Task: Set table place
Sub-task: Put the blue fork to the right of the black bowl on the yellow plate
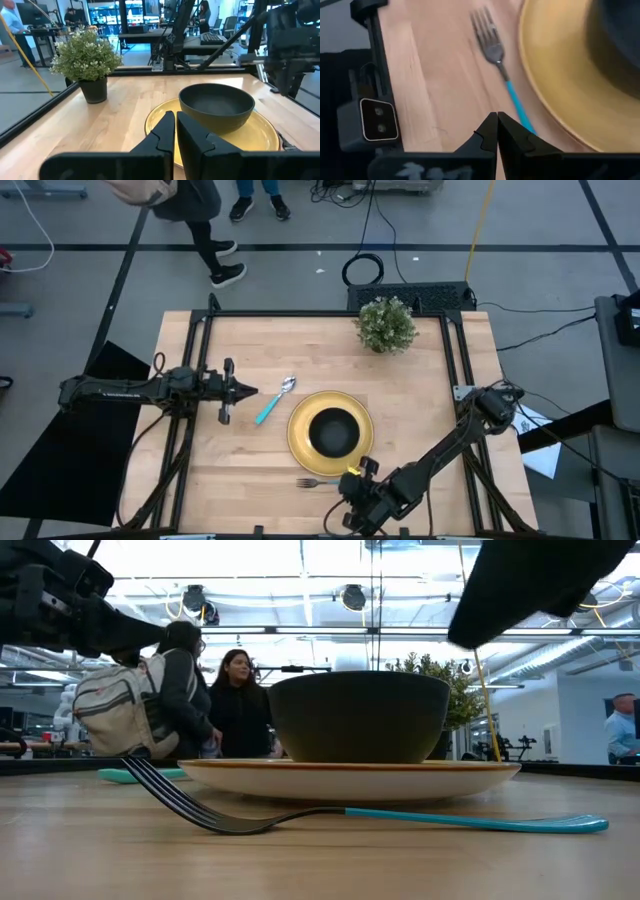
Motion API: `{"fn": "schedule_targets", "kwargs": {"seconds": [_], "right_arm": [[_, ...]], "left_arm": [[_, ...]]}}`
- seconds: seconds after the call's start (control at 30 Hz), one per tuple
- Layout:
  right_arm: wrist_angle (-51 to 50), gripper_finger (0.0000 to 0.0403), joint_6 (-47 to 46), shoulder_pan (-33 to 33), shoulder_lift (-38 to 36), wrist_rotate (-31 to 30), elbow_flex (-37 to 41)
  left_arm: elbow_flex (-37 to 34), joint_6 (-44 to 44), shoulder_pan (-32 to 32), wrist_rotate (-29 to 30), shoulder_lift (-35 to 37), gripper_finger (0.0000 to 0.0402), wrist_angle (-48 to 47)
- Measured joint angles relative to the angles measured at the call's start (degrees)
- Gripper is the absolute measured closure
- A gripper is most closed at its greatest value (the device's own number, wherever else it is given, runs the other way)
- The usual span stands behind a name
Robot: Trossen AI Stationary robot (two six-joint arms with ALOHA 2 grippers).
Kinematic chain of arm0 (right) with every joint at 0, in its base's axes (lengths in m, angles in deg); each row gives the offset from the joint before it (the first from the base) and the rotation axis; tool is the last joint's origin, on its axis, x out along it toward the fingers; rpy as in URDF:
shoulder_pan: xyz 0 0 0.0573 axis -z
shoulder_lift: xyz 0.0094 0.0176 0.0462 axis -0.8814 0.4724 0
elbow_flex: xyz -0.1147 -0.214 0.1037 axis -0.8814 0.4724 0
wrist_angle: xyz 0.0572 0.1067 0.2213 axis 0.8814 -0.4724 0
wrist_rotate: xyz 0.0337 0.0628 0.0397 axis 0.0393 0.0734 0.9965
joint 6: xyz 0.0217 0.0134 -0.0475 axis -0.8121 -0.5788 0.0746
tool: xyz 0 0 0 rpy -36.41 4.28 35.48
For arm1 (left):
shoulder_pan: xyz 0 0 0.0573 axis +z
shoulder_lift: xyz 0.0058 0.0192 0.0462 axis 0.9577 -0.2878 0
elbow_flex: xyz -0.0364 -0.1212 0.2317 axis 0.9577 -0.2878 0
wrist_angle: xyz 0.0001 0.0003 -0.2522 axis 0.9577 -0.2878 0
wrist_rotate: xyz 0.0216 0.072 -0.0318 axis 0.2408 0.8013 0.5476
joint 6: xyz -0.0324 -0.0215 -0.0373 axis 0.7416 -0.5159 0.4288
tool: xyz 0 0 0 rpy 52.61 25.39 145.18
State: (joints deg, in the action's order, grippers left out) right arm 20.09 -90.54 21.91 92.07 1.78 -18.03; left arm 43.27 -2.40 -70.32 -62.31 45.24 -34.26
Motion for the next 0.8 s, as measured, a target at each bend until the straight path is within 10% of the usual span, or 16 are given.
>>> {"fn": "schedule_targets", "kwargs": {"seconds": [0.8], "right_arm": [[2.91, 0.0399, 13.31, 2.8, 2.61, 9.79, 0.07]], "left_arm": [[0.0, 0.08, -0.04, 0.02, 0.0, 0.0378, -0.88]]}}
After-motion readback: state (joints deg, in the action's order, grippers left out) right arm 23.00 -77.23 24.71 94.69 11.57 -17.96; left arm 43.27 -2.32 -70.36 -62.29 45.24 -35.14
